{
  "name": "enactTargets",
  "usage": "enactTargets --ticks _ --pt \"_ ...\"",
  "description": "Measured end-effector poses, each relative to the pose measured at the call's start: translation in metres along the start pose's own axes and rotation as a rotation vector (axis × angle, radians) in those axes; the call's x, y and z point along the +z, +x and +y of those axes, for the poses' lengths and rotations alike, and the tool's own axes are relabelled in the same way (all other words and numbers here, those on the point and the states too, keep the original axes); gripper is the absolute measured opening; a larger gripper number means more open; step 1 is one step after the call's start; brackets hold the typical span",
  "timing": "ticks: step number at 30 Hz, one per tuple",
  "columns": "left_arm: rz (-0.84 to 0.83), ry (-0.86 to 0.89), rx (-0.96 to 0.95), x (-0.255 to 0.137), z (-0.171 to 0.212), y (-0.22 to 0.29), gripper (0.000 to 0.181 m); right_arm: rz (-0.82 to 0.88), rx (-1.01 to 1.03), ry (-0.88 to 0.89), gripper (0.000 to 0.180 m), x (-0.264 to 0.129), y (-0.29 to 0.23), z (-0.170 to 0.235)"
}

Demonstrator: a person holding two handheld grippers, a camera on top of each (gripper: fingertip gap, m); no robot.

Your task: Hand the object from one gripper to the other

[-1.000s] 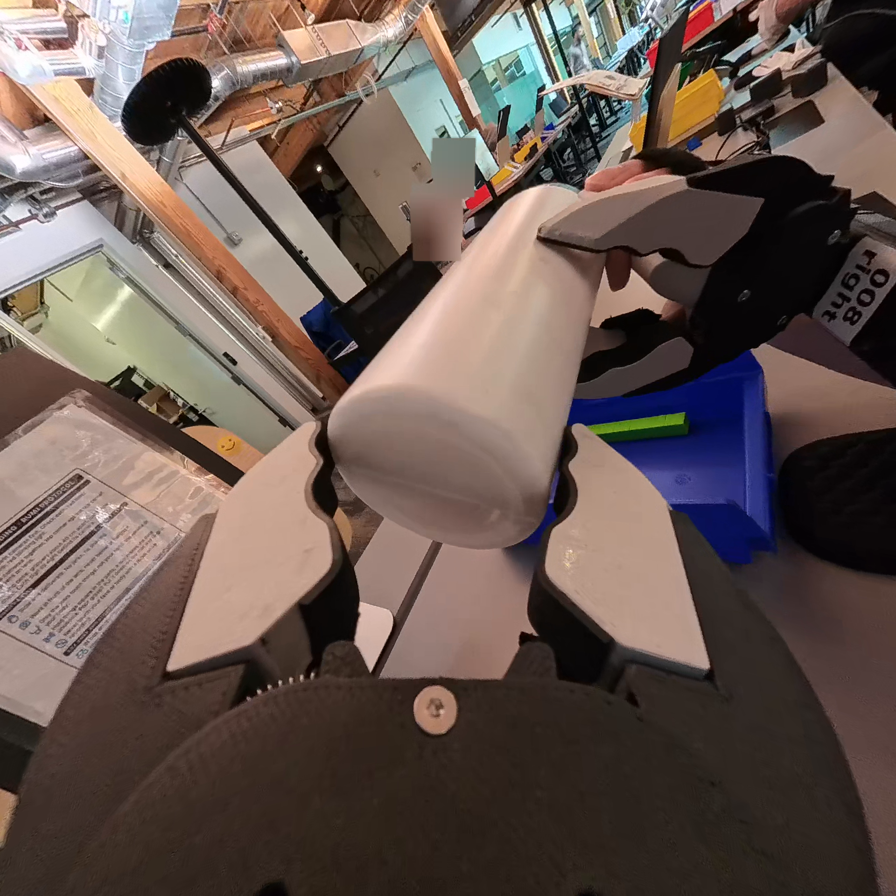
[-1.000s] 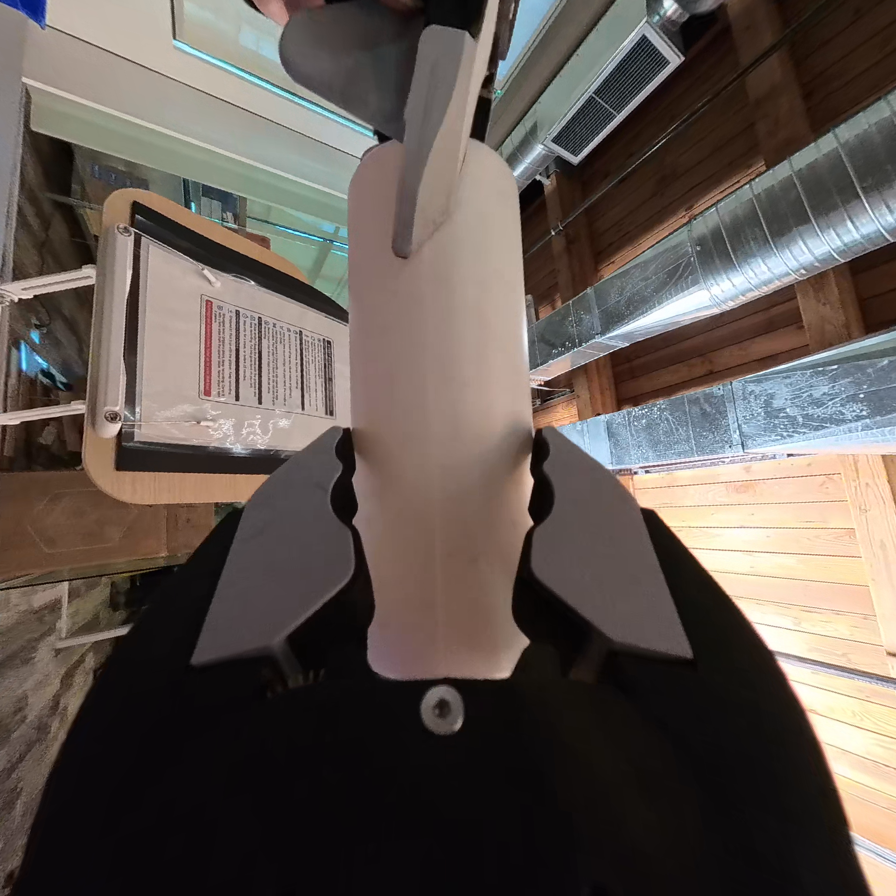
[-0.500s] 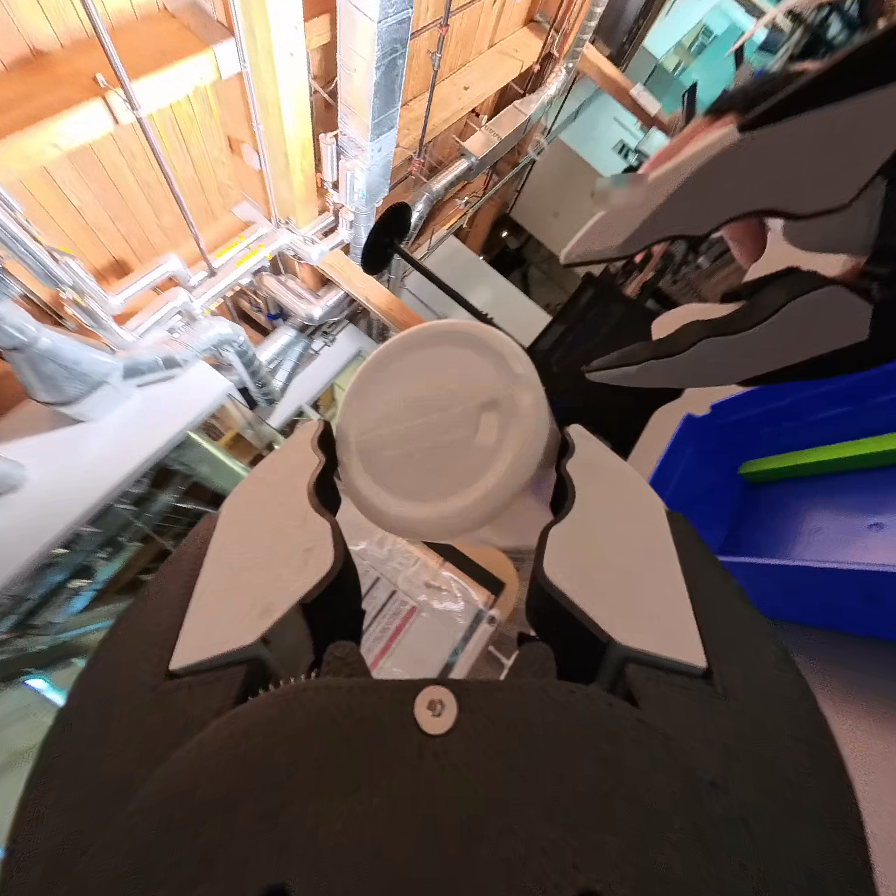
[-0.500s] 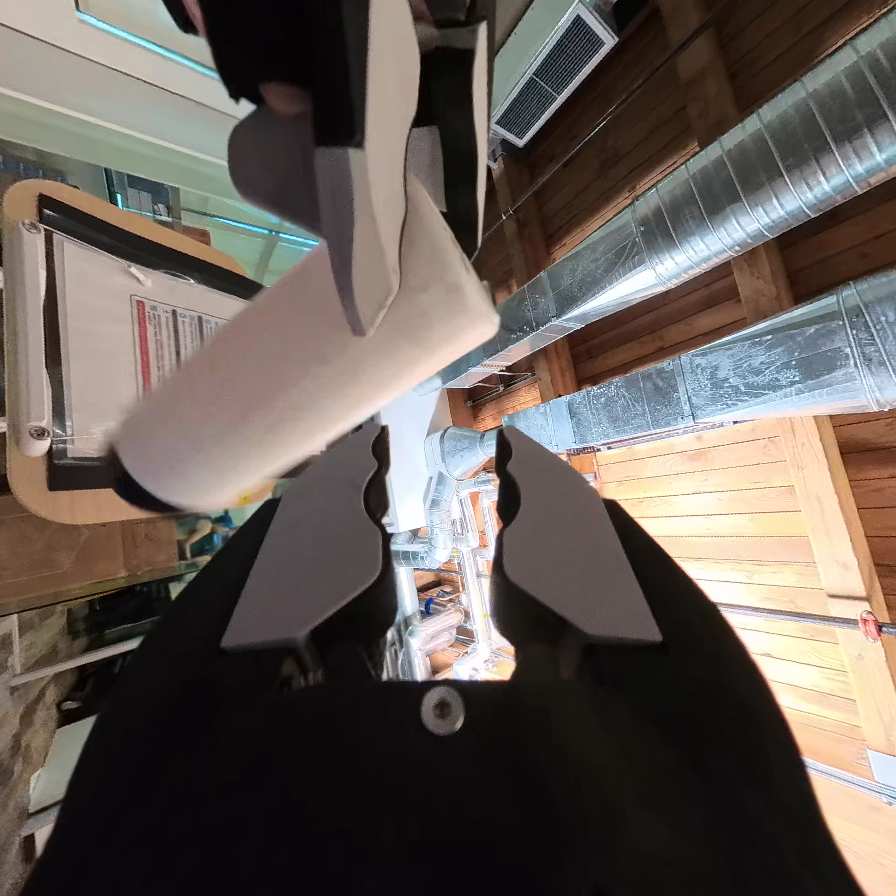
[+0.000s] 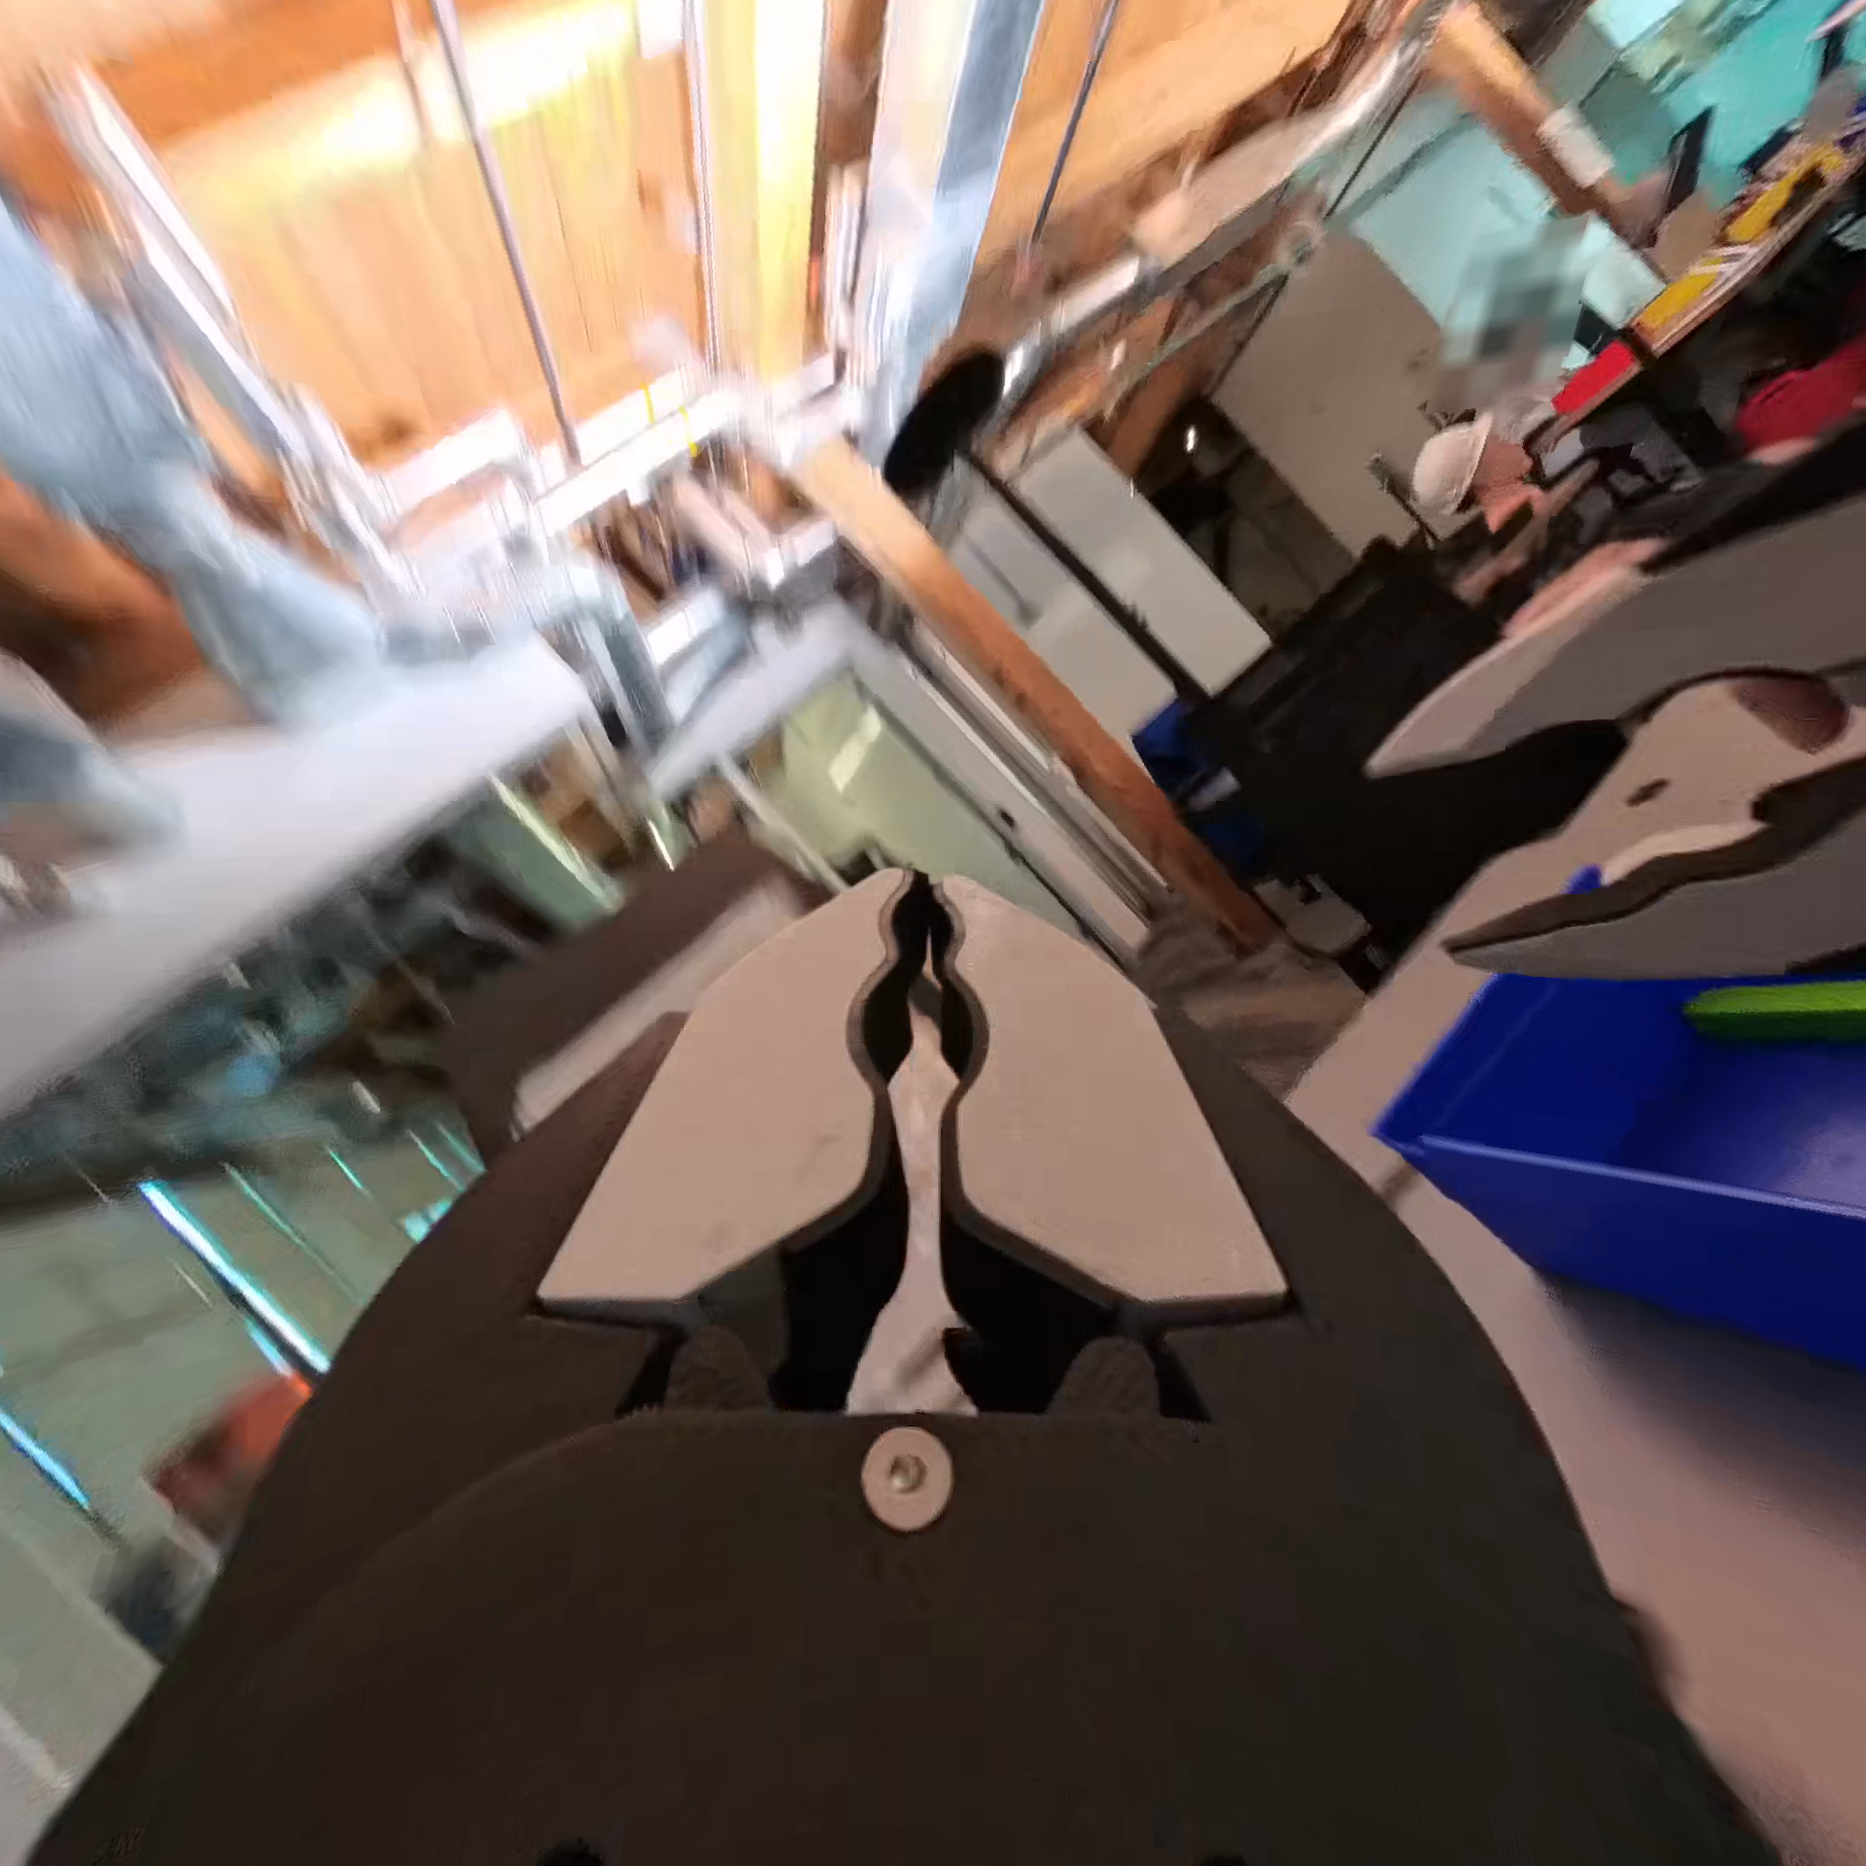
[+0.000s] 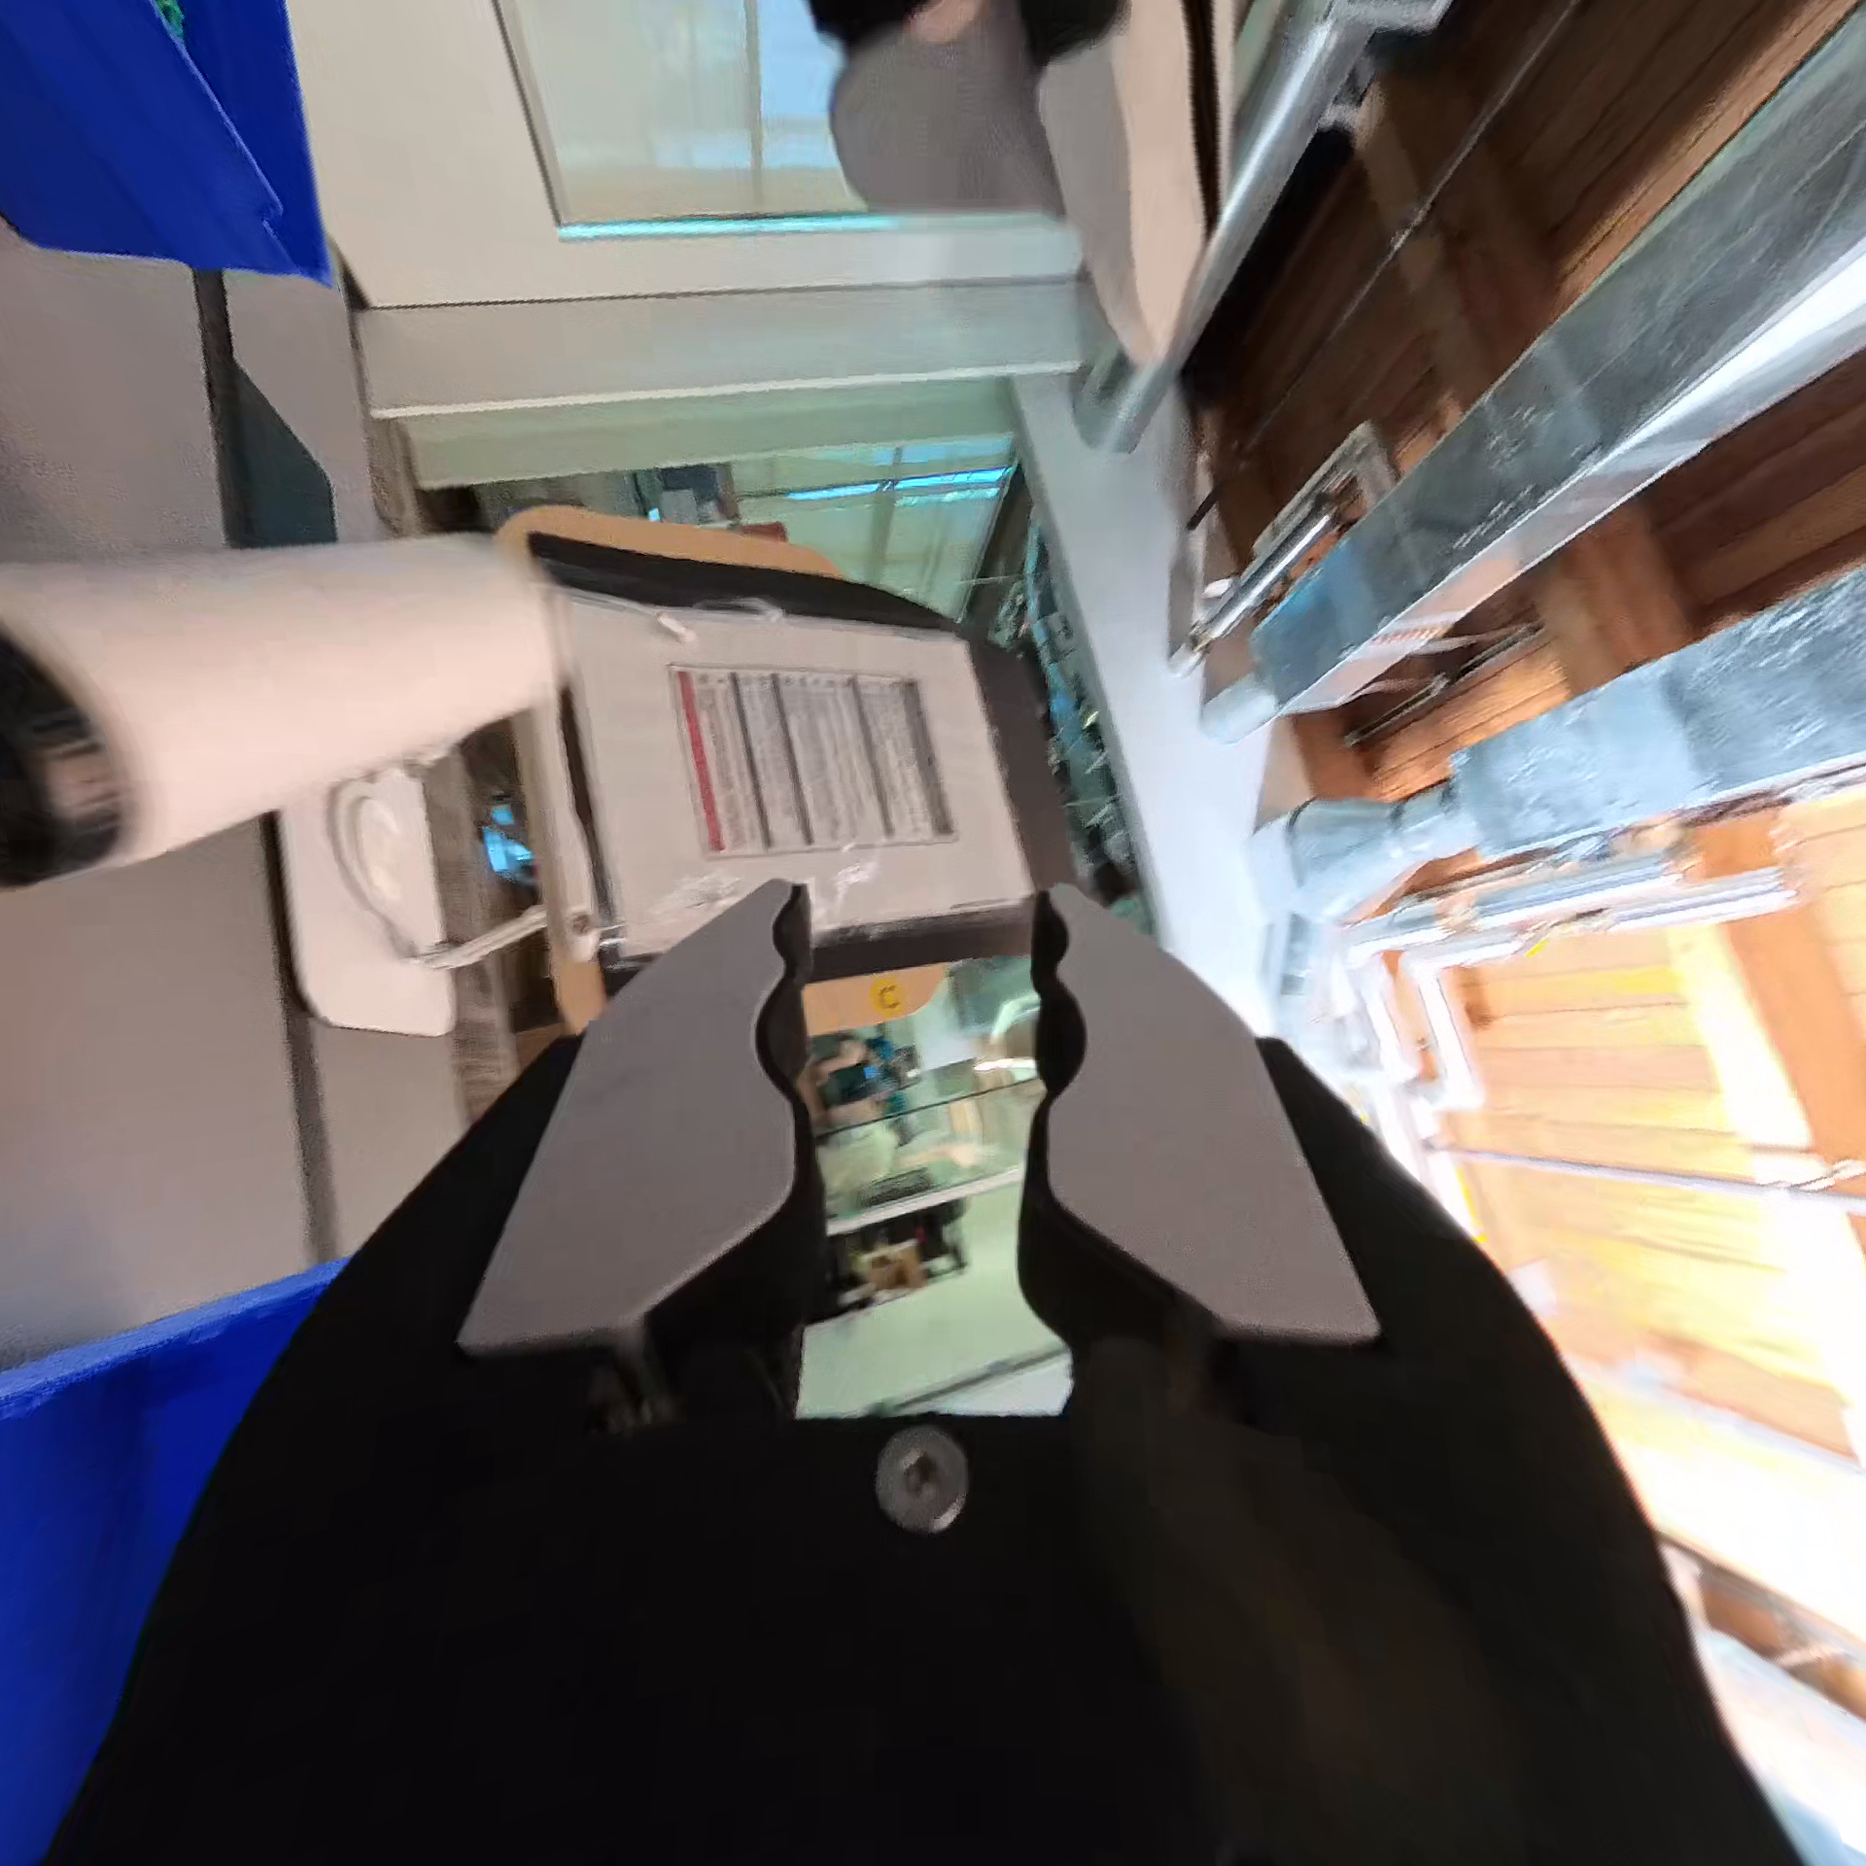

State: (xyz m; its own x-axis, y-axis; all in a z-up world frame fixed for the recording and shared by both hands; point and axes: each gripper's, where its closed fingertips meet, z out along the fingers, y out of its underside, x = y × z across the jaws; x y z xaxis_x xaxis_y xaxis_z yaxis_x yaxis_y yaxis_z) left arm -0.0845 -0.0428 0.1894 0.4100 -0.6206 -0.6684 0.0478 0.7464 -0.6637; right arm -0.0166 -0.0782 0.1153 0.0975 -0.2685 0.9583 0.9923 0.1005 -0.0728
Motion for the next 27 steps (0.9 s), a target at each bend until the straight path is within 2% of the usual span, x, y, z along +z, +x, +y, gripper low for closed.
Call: enactTargets --ticks 3,5,6,8,10,12,15,18,20,24,25,27 --pt "0.114 -0.211 -0.344 -0.002 0.043 -0.016 0.0 -0.077 0.134 -0.074 0.043 0.006 -0.012 0.019" --pt "0.163 -0.368 -0.549 -0.004 0.08 -0.021 0.028 -0.117 0.174 -0.12 0.043 0.009 -0.02 0.03" --pt "0.154 -0.451 -0.626 -0.005 0.102 -0.024 0.035 -0.135 0.182 -0.146 0.043 0.01 -0.025 0.036" --pt "0.088 -0.555 -0.703 -0.002 0.142 -0.034 0.074 -0.16 0.173 -0.168 0.044 0.012 -0.032 0.041" --pt "0.077 -0.565 -0.726 0.003 0.166 -0.036 0.087 -0.182 0.147 -0.175 0.044 0.013 -0.039 0.043" --pt "0.134 -0.609 -0.784 0.003 0.188 -0.024 0.089 -0.201 0.132 -0.191 0.044 0.014 -0.044 0.045" --pt "0.215 -0.812 -0.904 -0.004 0.231 0.004 0.097 -0.218 0.117 -0.202 0.044 0.015 -0.048 0.046" --pt "0.125 -0.823 -0.971 0.007 0.267 0.016 0.102 -0.234 0.092 -0.209 0.044 0.015 -0.052 0.046" --pt "0.141 -0.832 -0.915 0.013 0.281 0.031 0.095 -0.244 0.081 -0.211 0.045 0.014 -0.054 0.046" --pt "0.23 -0.932 -0.867 0.012 0.306 0.067 0.095 -0.248 0.054 -0.225 0.045 0.013 -0.052 0.049" --pt "0.274 -1.006 -0.805 0.005 0.317 0.079 0.09 -0.248 0.052 -0.227 0.045 0.013 -0.052 0.05" --pt "0.234 -1.091 -0.61 -0.006 0.332 0.079 0.084 -0.25 0.049 -0.228 0.045 0.012 -0.052 0.051"
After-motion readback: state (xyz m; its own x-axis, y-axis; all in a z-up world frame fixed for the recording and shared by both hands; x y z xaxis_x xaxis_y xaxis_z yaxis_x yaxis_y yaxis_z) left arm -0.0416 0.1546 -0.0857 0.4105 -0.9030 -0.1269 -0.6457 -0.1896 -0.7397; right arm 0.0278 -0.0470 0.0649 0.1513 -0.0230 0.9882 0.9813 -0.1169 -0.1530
